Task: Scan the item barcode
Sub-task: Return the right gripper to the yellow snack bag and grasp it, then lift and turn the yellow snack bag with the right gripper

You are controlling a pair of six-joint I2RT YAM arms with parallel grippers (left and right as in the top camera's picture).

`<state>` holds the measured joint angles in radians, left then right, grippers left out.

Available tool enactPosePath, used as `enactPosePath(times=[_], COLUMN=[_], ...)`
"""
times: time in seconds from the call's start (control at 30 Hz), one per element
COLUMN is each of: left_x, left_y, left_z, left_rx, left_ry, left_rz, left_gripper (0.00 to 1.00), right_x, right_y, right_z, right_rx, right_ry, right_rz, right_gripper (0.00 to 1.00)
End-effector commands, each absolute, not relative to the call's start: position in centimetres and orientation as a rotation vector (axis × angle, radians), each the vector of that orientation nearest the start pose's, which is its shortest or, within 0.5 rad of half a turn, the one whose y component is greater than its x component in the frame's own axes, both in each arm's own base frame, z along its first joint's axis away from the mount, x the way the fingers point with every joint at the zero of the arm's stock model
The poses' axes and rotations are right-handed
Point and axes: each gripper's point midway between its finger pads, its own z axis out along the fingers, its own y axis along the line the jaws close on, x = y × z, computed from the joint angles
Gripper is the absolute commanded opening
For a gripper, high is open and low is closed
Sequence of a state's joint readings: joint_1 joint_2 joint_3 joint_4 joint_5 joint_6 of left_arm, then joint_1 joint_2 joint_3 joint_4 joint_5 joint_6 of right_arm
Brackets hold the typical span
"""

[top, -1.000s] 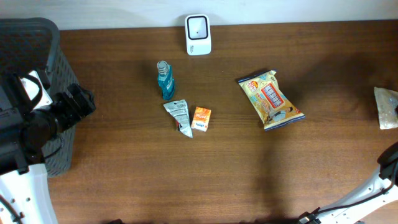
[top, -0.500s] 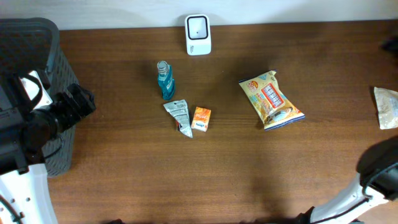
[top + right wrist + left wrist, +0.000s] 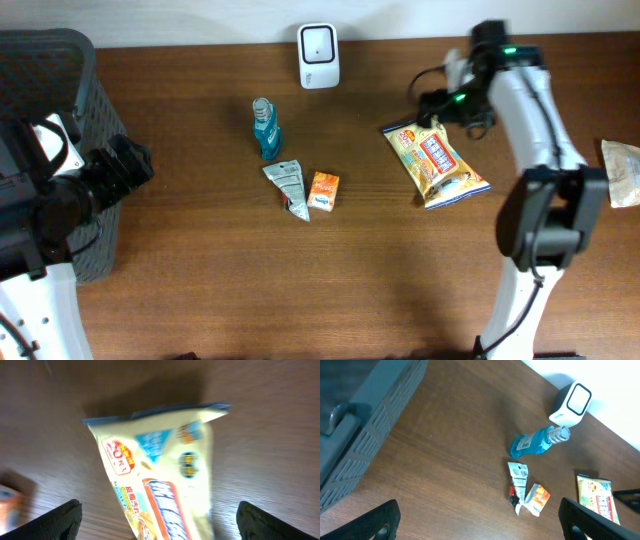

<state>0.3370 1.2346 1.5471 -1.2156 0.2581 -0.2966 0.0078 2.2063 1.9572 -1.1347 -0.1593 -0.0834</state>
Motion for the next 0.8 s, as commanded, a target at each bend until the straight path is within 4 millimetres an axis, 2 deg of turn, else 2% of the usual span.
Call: enactPosePath(times=[0.0, 0.17, 0.27, 0.37, 0.4, 0.47, 0.5, 0.57, 0.63, 0.7, 0.77], left_x=[29.4, 29.4, 29.4, 29.4, 29.4, 29.4, 29.4, 29.4, 29.4, 29.4, 29.4], left_y=[5.7, 5.7, 5.7, 5.7, 5.7, 5.7, 5.7, 5.7, 5.7, 5.7, 5.7], left_z=[30.6, 30.6, 30.6, 30.6, 30.6, 30.6, 30.6, 30.6, 30.6, 30.6, 30.6], left_rx=[-0.675, -0.675, -0.675, -0.675, -0.675, -0.675, -0.675, -0.675, -0.675, -0.675, -0.675], left_ry=[2.363, 2.363, 2.363, 2.363, 2.363, 2.363, 2.363, 2.363, 2.363, 2.363, 2.363], left_rz=[-0.313, -0.313, -0.313, -0.313, -0.313, -0.313, -0.313, -0.313, -0.313, -0.313, -0.313], left_gripper=[0.99, 0.99, 0.99, 0.99, 0.99, 0.99, 0.99, 0.99, 0.99, 0.99, 0.99], right_x=[46.7, 45.4, 43.6, 41.9, 41.3, 40.5, 40.3, 40.3, 40.6, 41.1, 41.7], right_y=[3.1, 3.9, 3.8, 3.9, 4.3, 6.1, 6.9, 8.4, 9.2, 9.7, 10.0], right_z=[6.6, 5.3, 3.6, 1.7, 1.3, 1.1, 1.2, 1.5, 2.1, 3.0, 4.4], right_rx=[-0.293, -0.358, -0.363, -0.365, -0.333, -0.235, -0.205, -0.174, -0.153, -0.126, -0.081], right_ry=[2.985, 3.030, 3.094, 3.147, 3.169, 3.201, 3.207, 3.202, 3.190, 3.179, 3.166], right_rz=[-0.014, -0.106, -0.100, -0.077, -0.032, 0.126, 0.190, 0.273, 0.280, 0.281, 0.281], right_gripper=[0.99, 0.84, 0.65, 0.61, 0.59, 0.38, 0.32, 0.23, 0.16, 0.16, 0.35])
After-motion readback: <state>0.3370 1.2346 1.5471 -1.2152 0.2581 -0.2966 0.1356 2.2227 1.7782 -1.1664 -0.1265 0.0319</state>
